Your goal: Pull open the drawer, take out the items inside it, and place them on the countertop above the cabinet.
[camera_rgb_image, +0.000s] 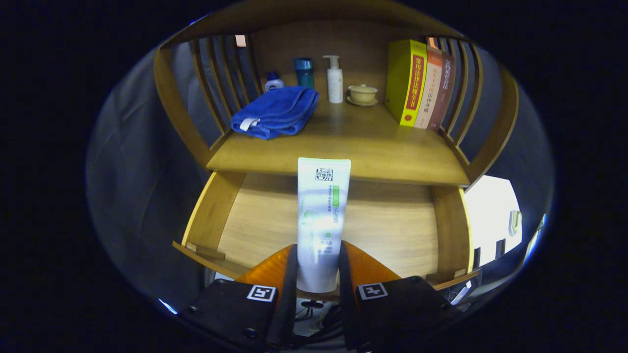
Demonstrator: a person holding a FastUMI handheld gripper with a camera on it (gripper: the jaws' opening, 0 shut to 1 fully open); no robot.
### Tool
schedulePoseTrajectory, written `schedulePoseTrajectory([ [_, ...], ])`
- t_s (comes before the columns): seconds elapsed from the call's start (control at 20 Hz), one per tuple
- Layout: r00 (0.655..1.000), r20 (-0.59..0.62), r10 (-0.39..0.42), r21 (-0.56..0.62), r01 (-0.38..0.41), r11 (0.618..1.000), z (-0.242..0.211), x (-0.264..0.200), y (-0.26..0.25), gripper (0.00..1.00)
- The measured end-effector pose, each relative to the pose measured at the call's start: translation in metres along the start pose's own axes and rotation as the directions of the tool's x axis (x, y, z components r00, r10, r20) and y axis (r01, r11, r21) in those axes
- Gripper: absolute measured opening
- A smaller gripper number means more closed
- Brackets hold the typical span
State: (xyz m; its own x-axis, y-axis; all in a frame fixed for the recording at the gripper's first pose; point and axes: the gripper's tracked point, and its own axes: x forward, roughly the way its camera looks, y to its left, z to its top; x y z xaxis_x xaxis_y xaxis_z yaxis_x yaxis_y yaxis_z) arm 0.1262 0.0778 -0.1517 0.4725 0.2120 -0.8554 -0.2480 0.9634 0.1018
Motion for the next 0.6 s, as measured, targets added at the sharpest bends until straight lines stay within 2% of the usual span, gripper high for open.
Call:
schedulePoseTrajectory([
  [0.25,0.998,0.000,-0.056,0.010,0.056,0.998,0.035,0.019,-0.015,0.47],
  [0.6,0.996,-0.001,-0.085,0.029,0.085,0.996,0.087,0.089,-0.018,0.47],
])
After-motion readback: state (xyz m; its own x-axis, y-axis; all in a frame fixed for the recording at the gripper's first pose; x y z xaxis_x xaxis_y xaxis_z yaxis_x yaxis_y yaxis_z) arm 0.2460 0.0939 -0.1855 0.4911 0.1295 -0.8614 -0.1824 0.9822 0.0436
